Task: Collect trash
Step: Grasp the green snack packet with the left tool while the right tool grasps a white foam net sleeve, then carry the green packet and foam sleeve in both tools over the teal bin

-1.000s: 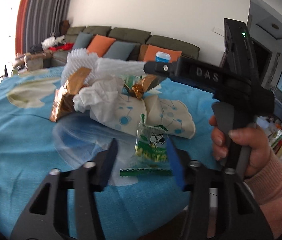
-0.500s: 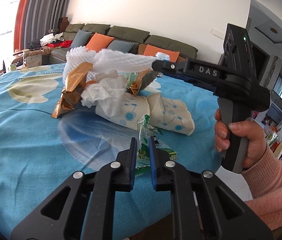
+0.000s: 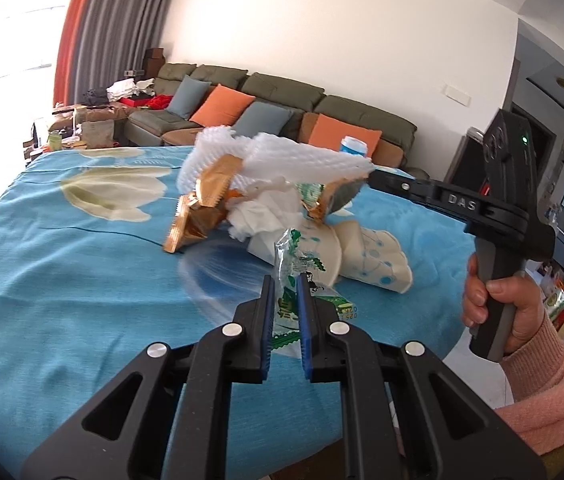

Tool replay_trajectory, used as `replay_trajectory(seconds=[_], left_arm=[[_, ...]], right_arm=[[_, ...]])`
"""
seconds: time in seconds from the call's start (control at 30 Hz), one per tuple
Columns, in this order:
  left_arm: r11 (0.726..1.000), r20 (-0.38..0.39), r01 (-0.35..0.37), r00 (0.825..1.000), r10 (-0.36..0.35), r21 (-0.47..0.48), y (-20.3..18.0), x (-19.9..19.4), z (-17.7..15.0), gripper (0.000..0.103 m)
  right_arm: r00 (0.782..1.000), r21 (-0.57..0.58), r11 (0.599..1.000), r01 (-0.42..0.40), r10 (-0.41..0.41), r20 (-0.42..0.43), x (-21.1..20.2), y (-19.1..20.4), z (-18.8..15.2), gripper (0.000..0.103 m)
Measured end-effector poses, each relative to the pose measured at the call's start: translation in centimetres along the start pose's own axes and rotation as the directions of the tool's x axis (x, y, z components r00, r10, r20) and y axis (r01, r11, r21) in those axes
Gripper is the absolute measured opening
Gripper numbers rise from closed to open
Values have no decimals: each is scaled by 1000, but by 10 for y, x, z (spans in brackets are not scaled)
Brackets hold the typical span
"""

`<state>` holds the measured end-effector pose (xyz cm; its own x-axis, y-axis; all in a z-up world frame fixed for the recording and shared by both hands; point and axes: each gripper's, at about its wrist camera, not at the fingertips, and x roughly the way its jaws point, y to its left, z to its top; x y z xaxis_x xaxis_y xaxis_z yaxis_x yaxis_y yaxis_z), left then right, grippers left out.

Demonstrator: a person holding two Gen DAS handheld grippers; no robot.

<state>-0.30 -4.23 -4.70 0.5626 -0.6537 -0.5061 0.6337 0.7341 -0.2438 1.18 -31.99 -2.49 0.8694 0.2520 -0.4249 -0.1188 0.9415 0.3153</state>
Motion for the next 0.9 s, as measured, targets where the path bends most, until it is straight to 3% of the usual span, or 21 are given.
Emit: replay_trajectory(seconds=[0.1, 0.13, 0.2, 0.47, 0.5, 0.67, 0.77, 0.9], left_arm=[[1000, 6, -11, 1000, 11, -11, 5, -3, 1, 11], [1000, 8, -15, 1000, 16, -14, 6, -4, 1, 11], [1000, 11, -22, 1000, 22, -18, 8, -5, 1, 11], [998, 29, -55, 998, 56, -32, 16, -13, 0, 11], [998, 32, -58, 998, 59, -35, 17, -14, 0, 11], [996, 42, -77, 996, 80, -49, 23, -21, -1, 11], [994, 49, -87, 995, 90, -59, 28, -25, -1, 11], [993, 61, -97, 993, 101, -73, 35, -30, -1, 11]], right_arm=[[1000, -27, 999, 18, -18, 7, -5, 2, 1, 16], [1000, -37, 999, 28, -28, 15, -8, 3, 1, 34], [998, -55, 998, 41, -39, 38, -12, 5, 3, 52], [999, -65, 997, 43, -44, -13, 13, 6, 18, 52], [999, -65, 997, 39, -41, -25, 18, 7, 20, 51], [998, -90, 996, 24, -29, -50, 25, 12, 20, 14], [999, -115, 993, 31, -34, -22, 18, 19, 20, 8], [1000, -125, 992, 23, -22, 15, 4, 25, 27, 8]])
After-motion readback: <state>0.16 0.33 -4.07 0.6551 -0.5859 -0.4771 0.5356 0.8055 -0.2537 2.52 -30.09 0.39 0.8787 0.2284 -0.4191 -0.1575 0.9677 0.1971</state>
